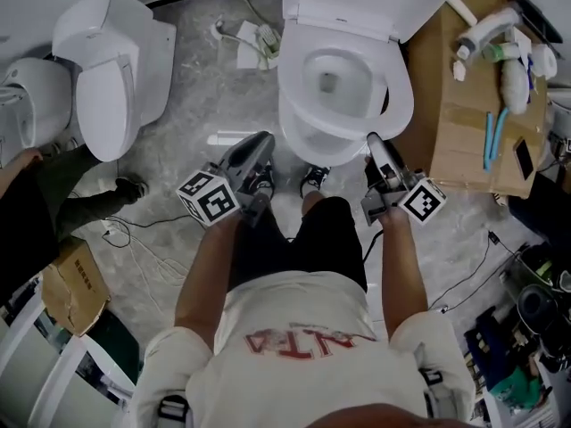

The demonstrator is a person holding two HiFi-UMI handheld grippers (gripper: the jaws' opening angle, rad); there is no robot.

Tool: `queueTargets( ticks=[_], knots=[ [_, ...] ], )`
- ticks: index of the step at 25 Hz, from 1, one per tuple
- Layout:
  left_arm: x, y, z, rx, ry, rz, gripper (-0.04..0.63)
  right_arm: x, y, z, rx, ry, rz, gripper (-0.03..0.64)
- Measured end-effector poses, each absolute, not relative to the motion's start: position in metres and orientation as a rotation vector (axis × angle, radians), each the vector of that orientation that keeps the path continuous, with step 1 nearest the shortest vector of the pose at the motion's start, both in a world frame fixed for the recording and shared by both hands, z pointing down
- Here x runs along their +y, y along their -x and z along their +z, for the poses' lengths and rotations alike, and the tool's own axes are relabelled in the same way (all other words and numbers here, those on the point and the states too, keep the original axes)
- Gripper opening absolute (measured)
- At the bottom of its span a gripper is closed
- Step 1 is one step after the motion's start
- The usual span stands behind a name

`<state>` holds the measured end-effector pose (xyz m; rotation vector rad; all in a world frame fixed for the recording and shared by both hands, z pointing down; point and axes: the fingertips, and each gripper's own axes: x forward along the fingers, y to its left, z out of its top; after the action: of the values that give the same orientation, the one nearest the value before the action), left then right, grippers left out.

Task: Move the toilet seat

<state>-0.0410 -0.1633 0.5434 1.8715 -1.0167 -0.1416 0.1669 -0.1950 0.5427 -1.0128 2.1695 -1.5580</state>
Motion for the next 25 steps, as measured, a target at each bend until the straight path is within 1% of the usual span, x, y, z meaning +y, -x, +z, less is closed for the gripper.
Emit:
queueTargets(
  ticks=[8, 13, 25],
  knots=[
    [-0.178, 0.031, 0.487, -1.075, -1.943, -0.183, 0.043, -0.245, -0.164, 0.505, 2.215, 1.004, -1.459, 0.176],
    [-0.198, 0.017, 0.447, -1.1, -2.035, -0.186, 0.037, -0.262, -0.171, 0.506, 2.166, 1.103, -1.507, 0.176],
    [-0.229, 0.006, 0.382, -1.179, -2.232, -0.034, 0.034, -0.303, -0.172, 0.484, 2.136, 1.158, -1.472, 0.176]
  ],
)
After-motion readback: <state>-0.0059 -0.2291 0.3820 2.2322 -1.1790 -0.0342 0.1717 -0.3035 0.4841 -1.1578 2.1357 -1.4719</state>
